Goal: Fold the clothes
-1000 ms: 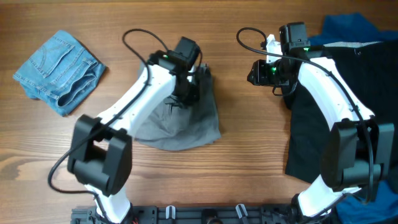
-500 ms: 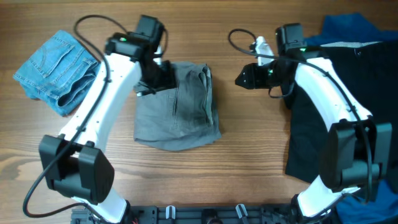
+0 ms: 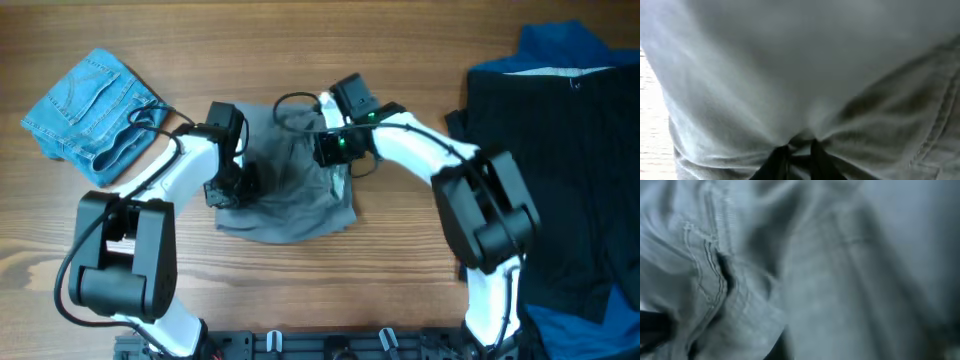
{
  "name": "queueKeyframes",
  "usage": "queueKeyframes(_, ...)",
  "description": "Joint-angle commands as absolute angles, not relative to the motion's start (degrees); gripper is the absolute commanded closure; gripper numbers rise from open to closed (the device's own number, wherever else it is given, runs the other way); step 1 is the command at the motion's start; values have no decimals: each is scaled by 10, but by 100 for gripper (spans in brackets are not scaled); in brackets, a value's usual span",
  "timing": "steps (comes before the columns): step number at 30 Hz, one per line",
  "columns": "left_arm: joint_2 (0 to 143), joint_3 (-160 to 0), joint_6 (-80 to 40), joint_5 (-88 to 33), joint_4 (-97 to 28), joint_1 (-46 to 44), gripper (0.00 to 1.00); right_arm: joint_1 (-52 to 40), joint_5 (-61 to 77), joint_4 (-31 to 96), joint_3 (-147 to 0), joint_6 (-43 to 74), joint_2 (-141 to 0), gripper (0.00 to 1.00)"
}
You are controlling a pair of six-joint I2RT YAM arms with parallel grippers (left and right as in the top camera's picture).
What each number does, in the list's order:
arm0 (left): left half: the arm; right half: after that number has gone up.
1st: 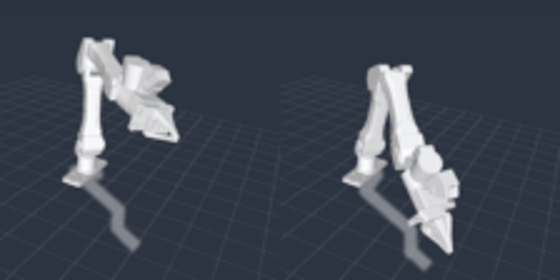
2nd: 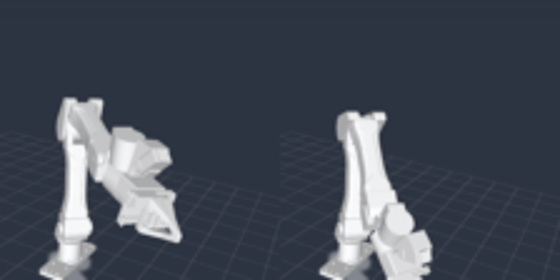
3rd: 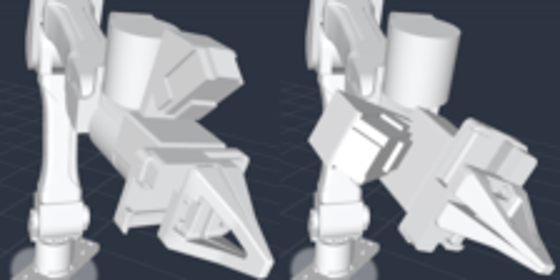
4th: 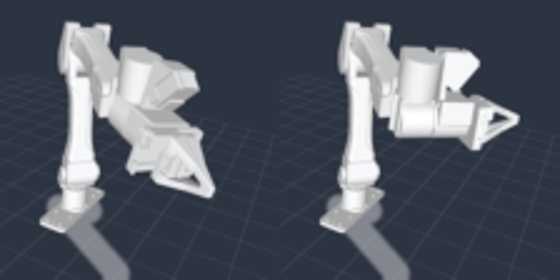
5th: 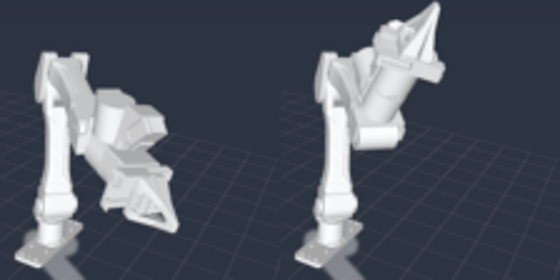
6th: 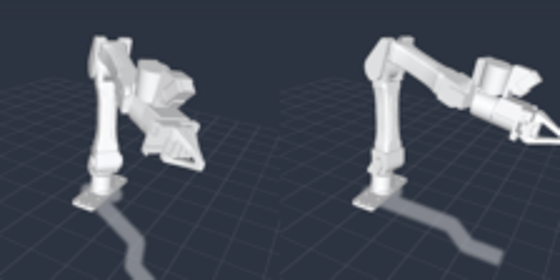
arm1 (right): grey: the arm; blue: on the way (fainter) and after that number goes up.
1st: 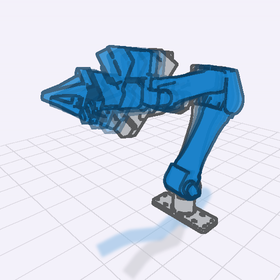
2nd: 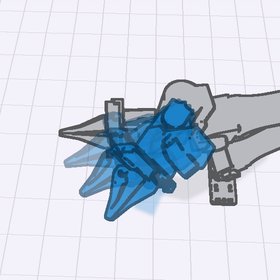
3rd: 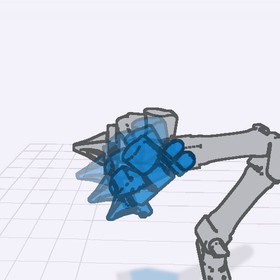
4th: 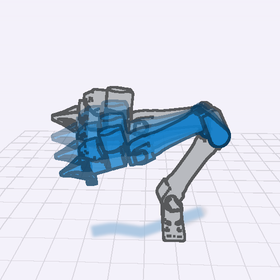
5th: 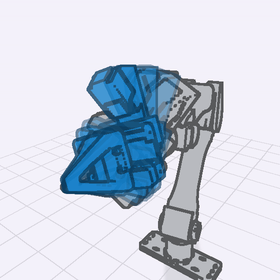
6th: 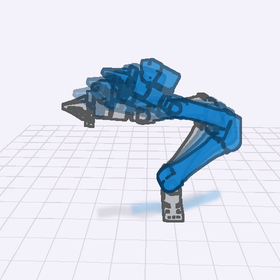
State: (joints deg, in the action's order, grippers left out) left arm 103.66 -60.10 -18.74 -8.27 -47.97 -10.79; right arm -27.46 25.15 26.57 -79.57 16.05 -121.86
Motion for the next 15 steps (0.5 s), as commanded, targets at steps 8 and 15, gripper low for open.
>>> queueKeyframes(8, 1038, -668, -152, -81, -562, -98, 64, -173, 157, 413, -792, 226, -1230, 96)
queueKeyframes(15, 1034, -703, -154, -241, -622, -112, 67, -124, 137, 483, -792, 307, -1136, 95)
